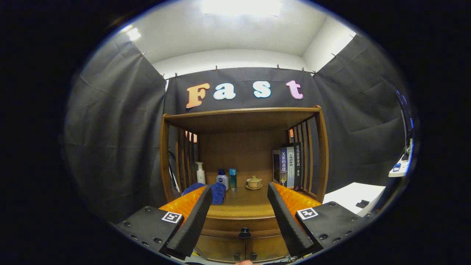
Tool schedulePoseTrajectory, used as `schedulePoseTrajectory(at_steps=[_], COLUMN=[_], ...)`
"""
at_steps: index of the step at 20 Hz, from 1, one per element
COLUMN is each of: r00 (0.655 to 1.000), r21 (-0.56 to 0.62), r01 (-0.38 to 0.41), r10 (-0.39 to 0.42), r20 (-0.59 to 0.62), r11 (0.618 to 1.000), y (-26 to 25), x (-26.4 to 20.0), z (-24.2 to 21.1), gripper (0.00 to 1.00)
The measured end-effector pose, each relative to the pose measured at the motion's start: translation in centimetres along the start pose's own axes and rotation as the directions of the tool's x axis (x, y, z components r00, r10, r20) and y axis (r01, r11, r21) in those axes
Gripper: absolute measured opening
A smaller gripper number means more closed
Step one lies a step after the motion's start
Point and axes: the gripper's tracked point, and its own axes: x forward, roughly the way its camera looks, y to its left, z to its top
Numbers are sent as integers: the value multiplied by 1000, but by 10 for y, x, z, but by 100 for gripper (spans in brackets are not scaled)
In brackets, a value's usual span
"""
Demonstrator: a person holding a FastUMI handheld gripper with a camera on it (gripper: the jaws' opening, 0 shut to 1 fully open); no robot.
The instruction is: Pull open the drawer, take out the items inside it, and place them on the countertop above the cabinet.
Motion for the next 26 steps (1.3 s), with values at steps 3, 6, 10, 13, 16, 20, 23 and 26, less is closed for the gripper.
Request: schedulePoseTrajectory(at_steps=[3,6,10,13,16,20,23,26], r00=[1000,1000,1000,999,999,998,991,985], r21=[-2,-16,-34,-28,-39,-45,-3,7], r01=[-12,-15,-24,-12,11,-14,-25,-3], r10=[12,15,24,12,-12,11,24,4], r20=[-11,-1,-12,-34,-33,-66,-132,-170], r11=[1000,1000,999,1000,999,999,1000,1000], y=[4,5,4,-4,-11,-11,-12,-22], x=[2,7,23,40,51,67,78,93], z=[-6,-10,-34,-59,-81,-134,-182,-215], gripper=[97,98,98,98,98,98,98,98])
